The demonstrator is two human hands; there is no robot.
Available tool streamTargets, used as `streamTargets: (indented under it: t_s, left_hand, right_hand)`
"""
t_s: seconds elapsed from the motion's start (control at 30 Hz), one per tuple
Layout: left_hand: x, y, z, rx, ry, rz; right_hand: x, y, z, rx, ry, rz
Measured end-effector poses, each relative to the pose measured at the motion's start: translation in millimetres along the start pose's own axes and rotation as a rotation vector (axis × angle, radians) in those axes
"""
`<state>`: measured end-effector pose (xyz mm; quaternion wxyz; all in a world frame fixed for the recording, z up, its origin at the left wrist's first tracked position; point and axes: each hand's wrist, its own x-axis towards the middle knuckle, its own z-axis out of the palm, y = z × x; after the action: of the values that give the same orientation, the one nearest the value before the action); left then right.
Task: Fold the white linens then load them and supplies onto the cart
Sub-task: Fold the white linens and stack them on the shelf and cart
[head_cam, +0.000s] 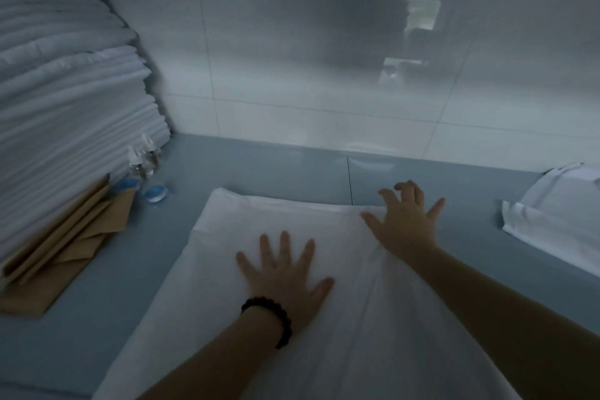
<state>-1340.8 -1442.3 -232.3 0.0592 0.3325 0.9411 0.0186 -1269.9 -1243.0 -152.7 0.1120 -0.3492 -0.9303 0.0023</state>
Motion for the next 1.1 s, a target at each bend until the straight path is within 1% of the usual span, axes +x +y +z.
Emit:
streamTargets:
  t_s: [0.07, 0.1, 0.17, 0.23, 0.3, 0.33, 0.43, 0.53, 0.6, 0.83, 1.1]
  left_hand:
    - [1.1, 0.9, -2.0, 0.002, -0.024, -0.004]
    - [0.8, 0.7, -3.2, 0.003, -0.042, -0.006]
    - [-2.1, -0.1, -10.9, -0.002, -0.072, -0.004]
    - [-9.1, -0.2, -24.1, 0.033, -0.065, -0.008]
    - [-22.5, 0.2, -36.3, 0.067, -0.024, -0.041]
    - [-33.1, -0.6, -39.5, 0.038, -0.012, -0.063]
    - [-82.1, -13.9, -32.0, -0.093, -0.03, -0.156]
    - [-124.2, -29.7, -13.5, -0.1, -0.113, -0.202]
    - [-130.2, -31.6, -4.1, -0.087, -0.113, -0.2]
    - [-85.3, -40.7, 3.5, -0.054, -0.005, -0.173]
    - [-6.8, -59.2, -2.0, -0.044, 0.041, -0.203]
  right_hand:
    - [-44.7, -13.1, -7.3, 0.053, 0.044, -0.068]
    - [-73.9, -18.2, -7.4, 0.086, 0.018, -0.095]
    - [-135.2, -22.1, -4.9, 0.103, -0.12, -0.13]
    - [-180.3, -17.1, 1.9, 0.067, -0.269, -0.131]
    - [-201.3, -9.9, 9.4, 0.017, -0.35, -0.131]
    - [-204.8, -7.7, 12.0, 0.001, -0.353, -0.135]
    - [-207.7, -9.5, 15.5, -0.027, -0.3, -0.142]
    - [-208.6, -12.5, 17.9, 0.012, -0.231, -0.141]
    - [-205.3, -12.5, 20.8, 0.008, -0.225, -0.146]
    - [-175.3, -21.2, 33.5, 0.001, -0.207, -0.122]
    - [-94.1, -39.7, 54.0, 0.024, -0.227, -0.144]
